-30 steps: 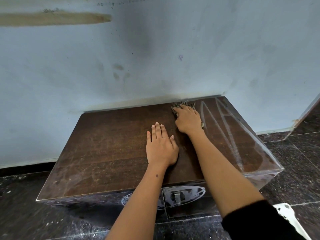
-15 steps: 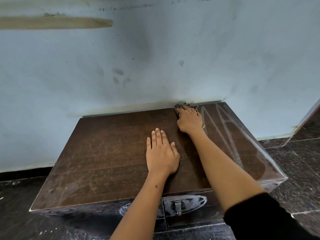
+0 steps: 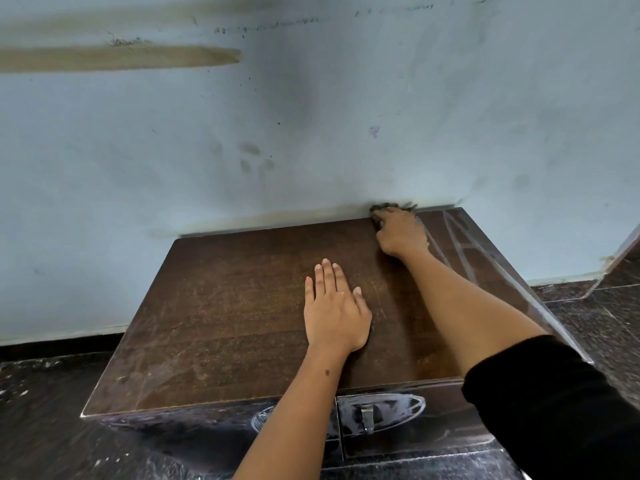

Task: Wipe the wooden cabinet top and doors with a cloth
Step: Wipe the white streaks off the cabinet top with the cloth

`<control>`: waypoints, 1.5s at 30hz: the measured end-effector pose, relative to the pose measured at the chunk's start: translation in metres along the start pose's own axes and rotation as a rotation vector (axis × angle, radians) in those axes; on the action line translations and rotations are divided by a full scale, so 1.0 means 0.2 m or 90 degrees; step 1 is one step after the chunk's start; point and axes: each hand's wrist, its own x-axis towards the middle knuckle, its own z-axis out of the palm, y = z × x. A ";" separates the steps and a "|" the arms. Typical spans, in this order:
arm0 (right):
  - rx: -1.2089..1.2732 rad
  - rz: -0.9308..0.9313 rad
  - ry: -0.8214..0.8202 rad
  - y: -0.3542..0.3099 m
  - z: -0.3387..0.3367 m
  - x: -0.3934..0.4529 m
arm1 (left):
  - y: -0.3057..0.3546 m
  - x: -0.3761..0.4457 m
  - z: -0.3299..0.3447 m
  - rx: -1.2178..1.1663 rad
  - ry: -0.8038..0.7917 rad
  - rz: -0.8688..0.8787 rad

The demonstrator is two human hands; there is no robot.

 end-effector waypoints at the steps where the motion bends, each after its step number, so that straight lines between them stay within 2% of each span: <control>1: -0.001 0.026 0.008 0.02 0.00 0.01 | 0.00 0.00 0.00 0.003 0.003 -0.003; 5: -0.028 0.041 0.029 -0.08 0.04 -0.01 | 0.01 0.00 0.01 0.014 0.004 -0.006; 10: 0.023 -0.127 -0.046 -0.12 0.06 -0.01 | 0.01 0.01 0.00 0.013 -0.007 -0.003; 15: 0.032 -0.054 -0.029 0.09 -0.02 0.05 | 0.00 0.00 0.00 0.018 -0.016 -0.001; 19: 0.043 -0.050 -0.042 0.11 -0.05 0.00 | 0.00 0.00 0.00 0.016 -0.013 -0.003; 28: 0.028 -0.033 0.022 0.18 0.00 -0.52 | 0.00 0.01 0.01 0.016 -0.012 -0.006; 36: 0.024 -0.027 -0.024 0.14 -0.08 -0.32 | 0.01 0.00 -0.01 0.008 -0.024 -0.014; 39: 0.030 -0.017 -0.004 0.17 -0.08 -0.49 | 0.01 0.00 -0.01 0.008 -0.021 -0.010; 42: 0.025 -0.018 0.069 0.24 -0.04 -0.78 | 0.00 0.00 0.00 0.012 -0.017 -0.009; 45: 0.025 -0.034 0.054 0.27 -0.05 -0.78 | 0.00 0.01 0.00 0.024 -0.027 -0.012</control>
